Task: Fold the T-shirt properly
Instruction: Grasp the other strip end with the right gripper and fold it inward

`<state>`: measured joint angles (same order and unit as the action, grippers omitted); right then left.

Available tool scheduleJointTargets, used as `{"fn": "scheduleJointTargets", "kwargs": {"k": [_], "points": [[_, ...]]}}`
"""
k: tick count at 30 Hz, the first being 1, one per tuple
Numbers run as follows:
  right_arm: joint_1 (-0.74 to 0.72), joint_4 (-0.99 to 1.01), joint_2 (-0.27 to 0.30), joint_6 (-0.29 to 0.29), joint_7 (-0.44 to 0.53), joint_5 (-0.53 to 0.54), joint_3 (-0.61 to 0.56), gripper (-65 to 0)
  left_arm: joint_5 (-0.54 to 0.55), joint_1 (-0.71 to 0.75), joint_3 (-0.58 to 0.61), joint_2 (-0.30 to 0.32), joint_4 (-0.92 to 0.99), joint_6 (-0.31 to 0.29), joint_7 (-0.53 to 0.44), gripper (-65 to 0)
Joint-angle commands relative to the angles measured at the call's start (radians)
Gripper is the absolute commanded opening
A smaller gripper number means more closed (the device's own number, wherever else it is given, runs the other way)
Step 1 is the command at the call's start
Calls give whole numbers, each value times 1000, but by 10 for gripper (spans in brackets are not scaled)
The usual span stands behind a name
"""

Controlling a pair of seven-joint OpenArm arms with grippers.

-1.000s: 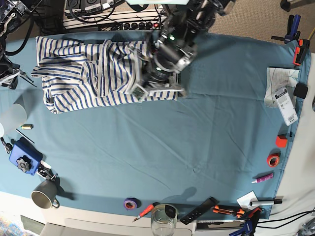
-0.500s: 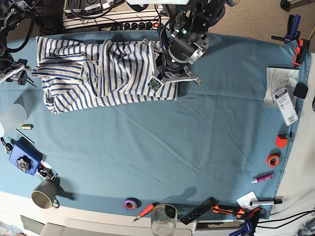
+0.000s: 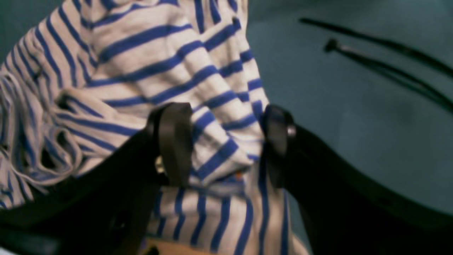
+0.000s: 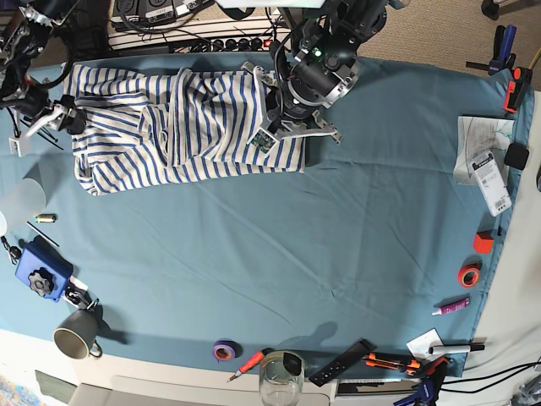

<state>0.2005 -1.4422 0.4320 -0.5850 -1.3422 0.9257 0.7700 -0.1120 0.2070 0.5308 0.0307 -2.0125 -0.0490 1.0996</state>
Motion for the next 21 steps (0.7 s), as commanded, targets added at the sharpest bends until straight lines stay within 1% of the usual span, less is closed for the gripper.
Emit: {"fn": "scheduleJointTargets", "kwargs": {"k": [1,4,5,7,9,10,12,15,16,19,21], "points": [[-17,13,26,-2,10,2,5,-330,0,-4,3,-8,-19,0,-15,-650],[-41,79,26,-4,11,-64,1,-330,0,-4,3,-8,-19,0,-16,-650],[-47,99,26,-13,11,-79,1,-330,0,-5,3,-8,-19,0,-16,-650],[-51,140,24,-34,13,-84,1,-330,1,-5,3,-8,-19,0,-19,-650],[-51,172,25,-40,13,-72,-10,-331,0,-5,3,-8,-19,-1,-20,-650],[-51,184,25,-40,8,-65,-21,-345,0,-5,3,-8,-19,0,-21,-650],[-51,194,25,-39,-12,-54,-50,-418,0,-5,3,-8,-19,0,-23,-650],[-51,194,25,-35,-44,-6,-100,-562,0,-5,3,-8,-19,-1,-23,-650],[-51,194,25,-35,-46,20,-116,-589,0,-5,3,-8,-19,-1,-23,-650],[-51,194,26,-35,-45,87,-158,-639,0,-5,3,-8,-19,-1,-23,-650],[-51,193,25,-35,-40,133,-171,-650,0,-5,3,-8,-19,-1,-23,-650]]}}
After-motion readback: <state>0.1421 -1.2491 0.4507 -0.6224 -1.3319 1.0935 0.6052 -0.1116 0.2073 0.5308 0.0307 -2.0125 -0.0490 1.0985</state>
